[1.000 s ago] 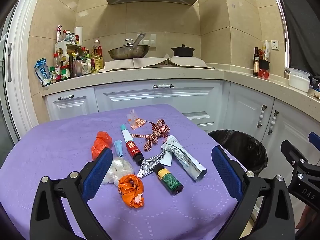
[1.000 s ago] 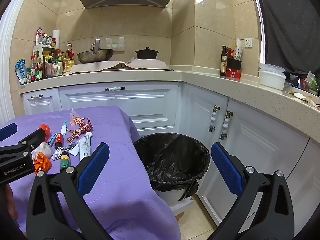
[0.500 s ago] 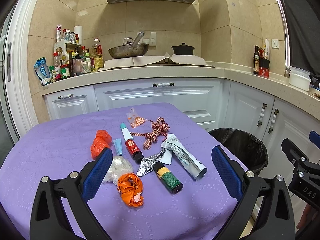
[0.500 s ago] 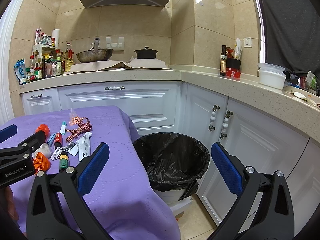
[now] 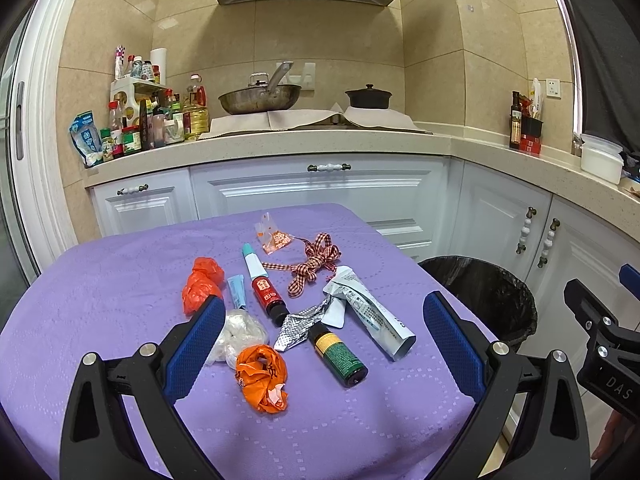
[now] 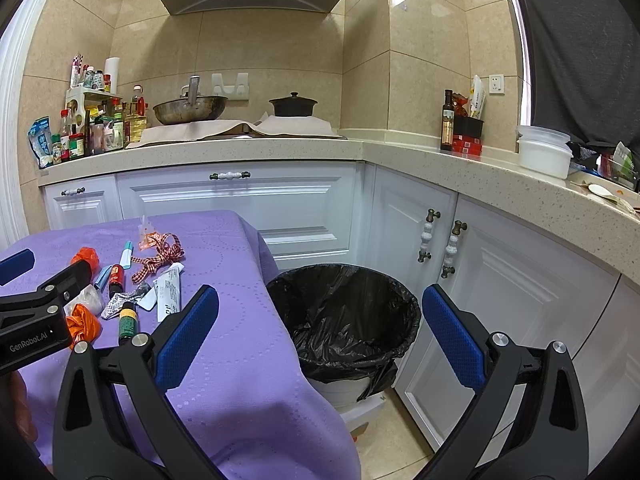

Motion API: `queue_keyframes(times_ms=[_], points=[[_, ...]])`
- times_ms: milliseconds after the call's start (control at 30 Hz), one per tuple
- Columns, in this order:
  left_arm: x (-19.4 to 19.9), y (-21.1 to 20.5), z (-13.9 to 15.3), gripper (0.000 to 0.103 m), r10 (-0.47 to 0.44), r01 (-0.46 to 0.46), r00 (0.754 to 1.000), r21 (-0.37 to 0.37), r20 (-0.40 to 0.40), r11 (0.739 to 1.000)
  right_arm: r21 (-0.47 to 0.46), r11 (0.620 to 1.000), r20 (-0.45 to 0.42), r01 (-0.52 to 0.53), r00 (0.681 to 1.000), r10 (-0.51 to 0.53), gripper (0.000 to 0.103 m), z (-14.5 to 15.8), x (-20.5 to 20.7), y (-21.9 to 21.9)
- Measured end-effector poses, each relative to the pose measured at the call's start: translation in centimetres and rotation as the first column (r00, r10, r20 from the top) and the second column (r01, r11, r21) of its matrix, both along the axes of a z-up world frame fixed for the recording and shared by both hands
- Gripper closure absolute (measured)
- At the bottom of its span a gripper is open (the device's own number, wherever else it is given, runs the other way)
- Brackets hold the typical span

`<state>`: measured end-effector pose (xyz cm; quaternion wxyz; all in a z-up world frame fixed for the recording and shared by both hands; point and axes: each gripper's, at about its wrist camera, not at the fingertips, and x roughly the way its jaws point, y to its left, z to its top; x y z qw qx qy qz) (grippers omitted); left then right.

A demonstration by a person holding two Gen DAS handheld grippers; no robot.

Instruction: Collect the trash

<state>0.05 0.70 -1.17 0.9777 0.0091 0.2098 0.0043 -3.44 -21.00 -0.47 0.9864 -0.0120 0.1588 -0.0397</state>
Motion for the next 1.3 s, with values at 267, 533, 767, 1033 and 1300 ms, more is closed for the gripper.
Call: queue_keyframes(times_ms=[267,533,767,1033,1300], points=[[0.04,-0.13,0.22,0.006,0.003,-0.003,1.0,-0.001,0.002,1.0,0.0,1.0,0.0,0.0,1.0,0.0,0.003,0.02,0.01,-0.01],[0.23,0.02,0.15,0.006,0.003,-0.003,1.0,-0.003,-0.001,1.0,0.001,1.0,0.0,0.0,1.0,0.0,0.003,-0.07,0.01,0.03],[-0.08,0.3,-0.34,0.006,0.003,-0.003,1.0,-0.005,-0.003,1.0,0.001,1.0,-0.001,0.0,1.0,0.0,0.003,0.02,0.04,-0.03],[0.16,0.16,-0.1,0.006,-0.001,0.001,1.0,-0.005,-0.006,1.0,0.001,1.0,-0.001,0.001,1.0,-0.001,0.003,-0.02,0.01,0.03],[0.12,0.21,-0.14,0.006,-0.001,0.001,1.0,-0.005,-0.007,1.0,0.002,1.0,-0.001,0.001,1.0,-0.001,0.003,0.06,0.03,-0.04]])
